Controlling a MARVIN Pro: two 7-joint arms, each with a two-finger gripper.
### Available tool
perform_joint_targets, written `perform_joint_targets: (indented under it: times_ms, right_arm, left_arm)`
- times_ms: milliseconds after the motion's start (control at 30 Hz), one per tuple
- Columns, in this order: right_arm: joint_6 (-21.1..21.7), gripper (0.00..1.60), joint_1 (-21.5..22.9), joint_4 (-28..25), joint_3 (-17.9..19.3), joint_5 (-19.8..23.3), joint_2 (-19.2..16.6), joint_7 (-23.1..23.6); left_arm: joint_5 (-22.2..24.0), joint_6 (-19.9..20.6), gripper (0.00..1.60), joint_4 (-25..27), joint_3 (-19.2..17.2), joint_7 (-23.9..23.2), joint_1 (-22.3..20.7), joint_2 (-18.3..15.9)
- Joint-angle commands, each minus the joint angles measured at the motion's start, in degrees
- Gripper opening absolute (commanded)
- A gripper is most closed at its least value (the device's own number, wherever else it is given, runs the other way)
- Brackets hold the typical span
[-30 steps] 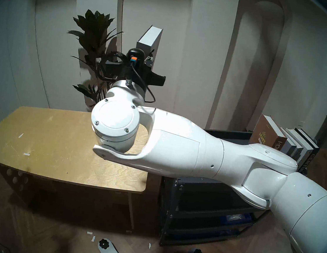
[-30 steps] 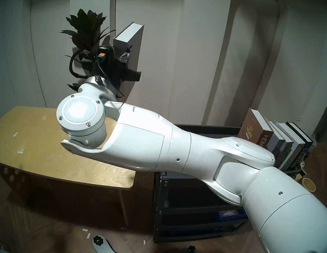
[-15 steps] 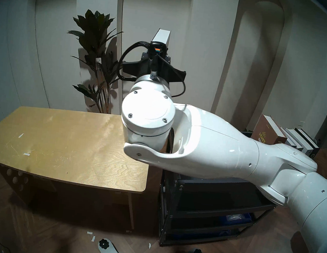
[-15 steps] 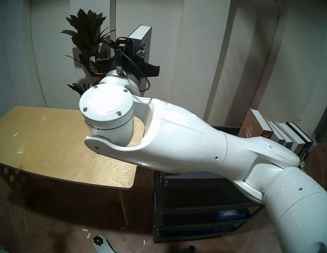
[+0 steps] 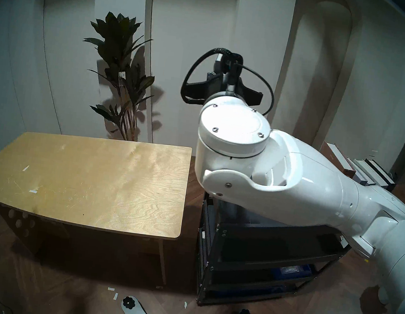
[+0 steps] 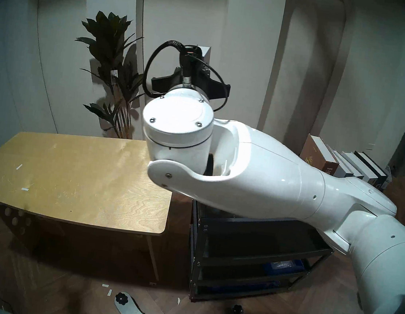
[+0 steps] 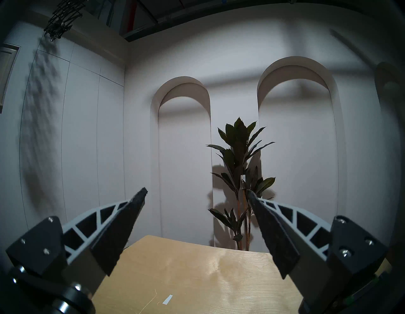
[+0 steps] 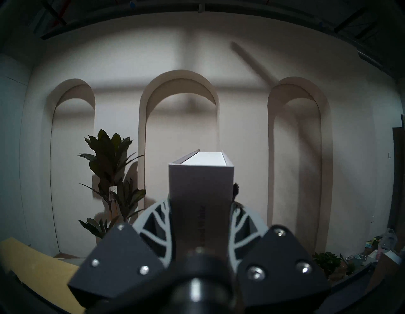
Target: Move the books from the display table onto the shelf, standing them upright with spines facing out and tallest at one end
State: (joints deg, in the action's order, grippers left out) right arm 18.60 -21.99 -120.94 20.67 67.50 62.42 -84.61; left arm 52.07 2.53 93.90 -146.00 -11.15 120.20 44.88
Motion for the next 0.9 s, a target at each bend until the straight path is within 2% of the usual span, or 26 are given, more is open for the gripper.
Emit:
perform_joint_targets:
  times_ms: [0,300,400,633,667,733,833,867]
  right_arm:
    - [3.2,0.0,-1.7,-5.0,4.2,3.9,-6.6,-0.4]
    - [7.1,0.0,-4.5,-11.6,8.7,10.1,-13.5,0.0]
    - [7.7,0.0,-4.7,-12.3,9.8,10.9,-14.4,0.5]
    - [11.6,0.0,-7.4,-15.6,14.8,13.8,-19.9,3.0]
    - [11.6,0.0,-7.4,-15.6,14.8,13.8,-19.9,3.0]
    - [13.5,0.0,-8.9,-17.3,16.2,15.1,-22.6,5.0]
    - [14.8,0.0,-9.8,-17.9,17.0,15.7,-23.3,5.9]
    - [15.4,0.0,-10.2,-18.4,17.6,16.1,-24.5,6.7]
  left_arm:
    - [-0.1,-0.2,1.6,0.3,-0.8,0.2,-0.5,-0.6]
    - [-0.1,-0.2,1.6,0.3,-0.8,0.1,-0.6,-0.6]
    - [-0.1,-0.2,1.6,0.3,-0.8,0.1,-0.6,-0.6]
    - [-0.2,-0.2,1.6,0.3,-0.8,0.1,-0.7,-0.6]
    - [-0.2,-0.2,1.6,0.3,-0.8,0.1,-0.7,-0.6]
    - [-0.2,-0.2,1.6,0.3,-0.8,0.1,-0.7,-0.6]
    - [-0.3,-0.2,1.6,0.3,-0.8,0.1,-0.7,-0.6]
    - [-0.3,-0.2,1.6,0.3,-0.8,0.1,-0.7,-0.6]
